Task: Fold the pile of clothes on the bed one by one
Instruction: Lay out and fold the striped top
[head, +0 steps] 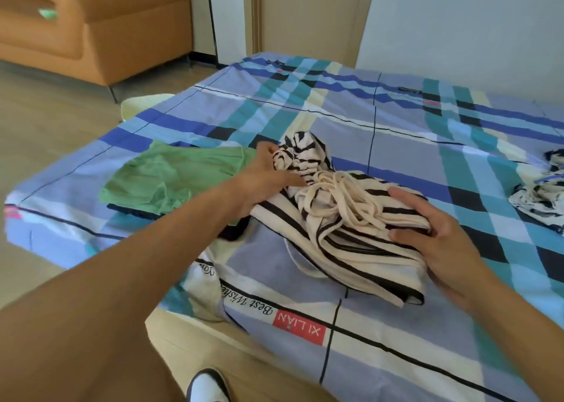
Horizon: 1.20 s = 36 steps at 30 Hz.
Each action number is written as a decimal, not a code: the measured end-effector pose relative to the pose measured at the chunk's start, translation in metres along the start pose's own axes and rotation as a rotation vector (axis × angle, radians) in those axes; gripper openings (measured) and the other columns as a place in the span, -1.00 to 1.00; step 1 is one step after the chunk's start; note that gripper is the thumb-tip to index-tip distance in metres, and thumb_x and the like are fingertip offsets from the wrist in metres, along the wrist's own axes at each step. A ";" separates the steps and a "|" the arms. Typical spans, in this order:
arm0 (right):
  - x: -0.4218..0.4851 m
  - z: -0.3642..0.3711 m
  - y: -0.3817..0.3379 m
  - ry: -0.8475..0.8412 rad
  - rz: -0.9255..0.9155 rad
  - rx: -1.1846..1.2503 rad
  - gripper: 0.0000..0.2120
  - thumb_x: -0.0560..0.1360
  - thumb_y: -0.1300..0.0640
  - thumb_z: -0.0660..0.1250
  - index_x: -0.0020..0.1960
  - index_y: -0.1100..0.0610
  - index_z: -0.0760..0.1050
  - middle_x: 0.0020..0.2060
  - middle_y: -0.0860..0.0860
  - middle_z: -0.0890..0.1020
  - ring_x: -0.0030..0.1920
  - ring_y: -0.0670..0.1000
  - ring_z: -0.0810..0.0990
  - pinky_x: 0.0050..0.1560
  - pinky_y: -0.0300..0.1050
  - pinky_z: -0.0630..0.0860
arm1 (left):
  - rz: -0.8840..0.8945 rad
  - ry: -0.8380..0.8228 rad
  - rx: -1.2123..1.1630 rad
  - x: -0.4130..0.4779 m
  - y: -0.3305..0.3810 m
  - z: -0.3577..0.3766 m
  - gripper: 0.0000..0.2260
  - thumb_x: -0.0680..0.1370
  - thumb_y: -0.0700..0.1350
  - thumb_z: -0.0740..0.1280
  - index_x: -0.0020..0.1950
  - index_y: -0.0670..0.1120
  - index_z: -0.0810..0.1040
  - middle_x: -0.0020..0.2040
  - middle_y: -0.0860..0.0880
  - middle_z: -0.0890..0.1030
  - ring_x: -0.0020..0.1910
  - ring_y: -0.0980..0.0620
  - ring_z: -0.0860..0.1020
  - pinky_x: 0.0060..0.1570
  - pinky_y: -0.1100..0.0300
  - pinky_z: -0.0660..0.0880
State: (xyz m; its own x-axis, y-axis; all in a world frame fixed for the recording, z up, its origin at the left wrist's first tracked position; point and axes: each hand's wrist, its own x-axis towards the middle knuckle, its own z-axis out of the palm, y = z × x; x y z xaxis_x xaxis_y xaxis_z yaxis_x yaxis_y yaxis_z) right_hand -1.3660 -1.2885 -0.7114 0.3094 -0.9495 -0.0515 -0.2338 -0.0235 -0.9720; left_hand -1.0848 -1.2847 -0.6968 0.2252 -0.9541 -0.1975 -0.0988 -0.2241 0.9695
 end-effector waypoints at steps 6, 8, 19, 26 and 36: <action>0.066 0.069 -0.071 -0.073 -0.111 0.188 -0.42 0.43 0.42 0.43 0.35 -0.03 0.54 0.18 -0.08 0.66 0.16 -0.06 0.65 0.22 -0.07 0.58 | 0.073 0.203 0.091 0.005 0.071 -0.106 -0.46 0.45 -0.16 0.51 0.31 -0.03 0.31 0.09 -0.12 0.58 -0.02 -0.08 0.63 -0.19 0.15 0.64; 0.090 0.100 -0.089 -0.113 -0.160 0.210 -0.42 0.41 0.40 0.45 0.35 -0.01 0.54 0.24 -0.03 0.62 0.23 -0.03 0.61 0.31 -0.03 0.52 | 0.090 0.268 0.133 0.009 0.079 -0.141 -0.53 0.48 -0.14 0.48 0.30 -0.04 0.33 0.09 -0.12 0.59 -0.06 -0.03 0.62 -0.24 0.21 0.62; 0.128 0.227 -0.034 -0.326 0.000 -0.159 -0.34 0.45 0.20 0.51 0.49 0.00 0.36 0.40 -0.05 0.45 0.35 -0.04 0.43 0.17 -0.30 0.29 | -0.279 0.256 0.290 0.012 -0.035 -0.247 -0.49 0.54 -0.15 0.45 0.43 -0.07 0.34 -0.08 -0.16 0.60 -0.36 0.08 0.63 -0.42 0.23 0.57; 0.135 0.227 -0.057 -0.144 -0.255 -0.567 -0.23 0.54 0.00 0.35 0.61 0.03 0.02 0.50 0.04 0.12 0.48 0.09 0.25 0.41 0.02 0.31 | 0.203 0.421 0.964 0.032 0.007 -0.230 -0.26 0.36 0.23 0.18 0.51 -0.02 0.27 0.39 -0.10 0.42 0.40 -0.16 0.31 0.33 -0.07 0.28; 0.141 0.256 -0.008 -0.397 -0.242 -0.950 -0.23 0.58 -0.39 -0.11 0.64 0.02 -0.09 0.63 0.00 -0.12 0.61 0.04 -0.18 0.55 0.25 -0.21 | 0.092 0.096 1.266 0.025 -0.067 -0.208 0.11 0.13 0.72 -0.23 0.57 0.22 0.14 0.60 0.10 0.15 0.57 0.00 0.05 0.52 -0.19 -0.01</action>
State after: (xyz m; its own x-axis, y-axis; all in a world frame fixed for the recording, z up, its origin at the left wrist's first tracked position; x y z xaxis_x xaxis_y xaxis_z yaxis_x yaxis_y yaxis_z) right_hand -1.0845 -1.3419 -0.7697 0.6830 -0.7208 -0.1183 -0.6979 -0.5963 -0.3967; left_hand -0.8709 -1.2520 -0.7365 0.2322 -0.9698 -0.0748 -0.9583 -0.2413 0.1532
